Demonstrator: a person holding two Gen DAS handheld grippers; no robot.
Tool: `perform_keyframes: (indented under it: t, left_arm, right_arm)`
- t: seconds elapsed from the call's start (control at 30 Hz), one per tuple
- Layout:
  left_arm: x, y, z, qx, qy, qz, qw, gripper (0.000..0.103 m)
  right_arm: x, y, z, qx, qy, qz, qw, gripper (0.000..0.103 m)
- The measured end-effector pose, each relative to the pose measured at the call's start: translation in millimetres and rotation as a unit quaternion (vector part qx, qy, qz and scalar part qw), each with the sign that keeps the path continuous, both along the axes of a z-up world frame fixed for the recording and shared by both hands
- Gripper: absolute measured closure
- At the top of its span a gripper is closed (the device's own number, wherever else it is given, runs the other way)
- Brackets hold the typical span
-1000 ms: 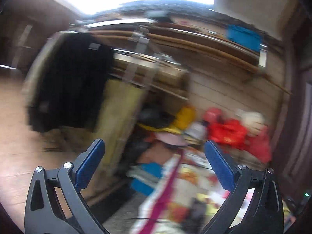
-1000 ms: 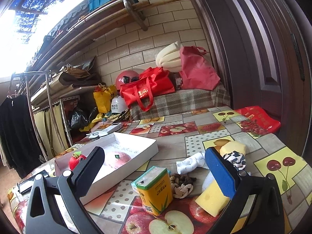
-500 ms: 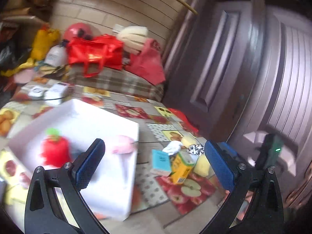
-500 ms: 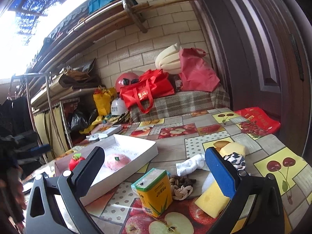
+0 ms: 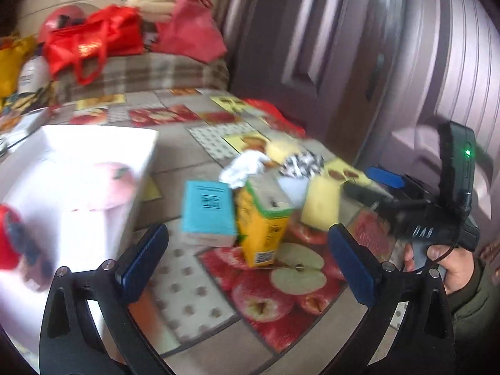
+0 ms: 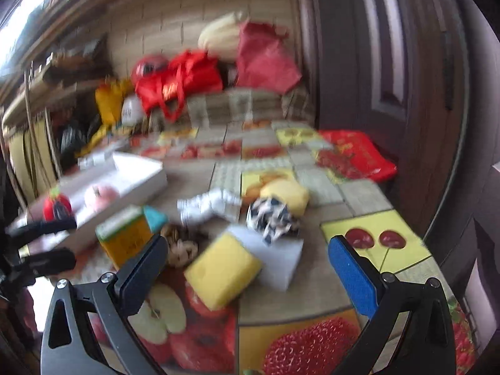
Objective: Organize soft objects
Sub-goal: 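Swing both open tools over the loose items beside the box, then grasp the yellow juice carton with the left gripper while the right gripper grasps the yellow sponge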
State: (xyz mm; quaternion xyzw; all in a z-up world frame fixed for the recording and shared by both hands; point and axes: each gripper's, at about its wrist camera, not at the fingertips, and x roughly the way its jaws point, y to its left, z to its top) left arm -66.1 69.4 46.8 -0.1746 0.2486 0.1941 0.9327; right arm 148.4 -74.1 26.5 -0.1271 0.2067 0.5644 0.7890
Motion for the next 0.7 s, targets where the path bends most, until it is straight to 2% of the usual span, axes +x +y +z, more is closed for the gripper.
perform_keyframes:
  t: [0.1,0.17,0.3,0.4,0.47,0.57,0.7]
  left_arm:
    - [22.6,-4.6,-9.1,0.002,0.038,-0.010,0.9992,0.001]
    - [25.5,-6.5,-14.8,0.006,0.048,-0.006,0.9988,0.001]
    - [14.9,-1.3,-12.0,0.002,0.012,0.009,0.9999,0.001]
    - [25.6,0.8,-13.3,0.006,0.026,0.003,0.9996,0.001]
    - [33.8,-0.3,-13.1,0.013,0.034,-0.003,0.9993,0.007]
    - [43.1,-2.1,-15.5,0.022,0.049,-0.009,0.9985,0.032]
    - [44.0,1.3,-18.6,0.015,0.057,-0.006,0.9983,0.035]
  right_arm:
    - [-4.8,9.6,-3.8,-0.028,-0.007,0.019,0.999,0.000]
    - [-5.1,14.8,-7.5,-0.046,-0.009,0.016,0.999,0.000]
    - [14.5,3.6,-5.7,-0.011,0.033,-0.008,0.999,0.000]
    - [28.2,1.5,-9.6,-0.010,0.069,-0.023,0.997,0.000]
    - [31.8,3.9,-11.4,-0.016,0.080,-0.025,0.996,0.000]
    - [29.5,5.4,-11.7,-0.023,0.075,-0.024,0.997,0.000]
    - [17.1,11.6,-10.9,-0.036,0.046,-0.015,0.998,0.000]
